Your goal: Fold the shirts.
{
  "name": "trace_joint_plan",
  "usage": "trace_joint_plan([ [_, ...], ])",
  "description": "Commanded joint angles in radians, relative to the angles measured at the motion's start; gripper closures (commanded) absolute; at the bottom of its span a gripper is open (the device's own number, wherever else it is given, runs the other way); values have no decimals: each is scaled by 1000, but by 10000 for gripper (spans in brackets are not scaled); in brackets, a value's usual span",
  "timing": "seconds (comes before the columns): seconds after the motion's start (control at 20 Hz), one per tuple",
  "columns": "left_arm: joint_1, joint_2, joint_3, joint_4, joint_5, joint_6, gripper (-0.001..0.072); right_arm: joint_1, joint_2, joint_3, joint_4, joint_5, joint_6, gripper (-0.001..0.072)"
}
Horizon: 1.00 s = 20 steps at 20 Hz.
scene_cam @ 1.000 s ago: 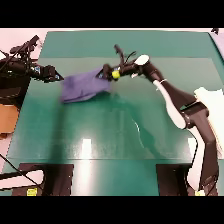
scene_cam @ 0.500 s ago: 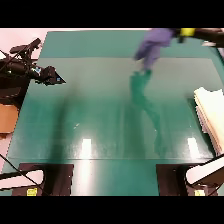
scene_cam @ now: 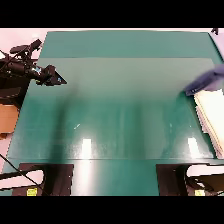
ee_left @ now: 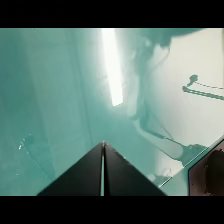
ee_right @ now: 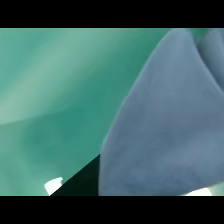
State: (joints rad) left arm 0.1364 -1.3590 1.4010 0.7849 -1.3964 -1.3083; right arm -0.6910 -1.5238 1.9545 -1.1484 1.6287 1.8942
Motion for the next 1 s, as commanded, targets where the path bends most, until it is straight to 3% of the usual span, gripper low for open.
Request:
trace_joint_plan([
  [0.0,0,0,1,-9,1,-1,683,-117,114,-133,-407,150,13,694],
  [0.15,0,0,1,-9,0,-1,683,-236,223,-353,-529,99,-45,694],
  [0.45,0,0,1,-15,-2,0,683,-447,391,-809,-410,-88,-45,693],
  [0.6,0,0,1,-16,2,0,683,-458,434,-929,-420,-144,-43,691],
  [0.65,0,0,1,-16,0,0,683,-457,443,-946,-424,-161,-44,604],
  [0.7,0,0,1,-16,-2,0,683,-457,450,-953,-426,-168,-43,259],
  [0.75,0,0,1,-16,-3,0,683,-457,452,-950,-438,-167,-42,57],
  [0.85,0,0,1,-19,0,0,683,-455,451,-904,-504,-126,-14,0],
  [0.95,0,0,1,-27,2,1,682,-455,451,-791,-539,-111,-9,1],
])
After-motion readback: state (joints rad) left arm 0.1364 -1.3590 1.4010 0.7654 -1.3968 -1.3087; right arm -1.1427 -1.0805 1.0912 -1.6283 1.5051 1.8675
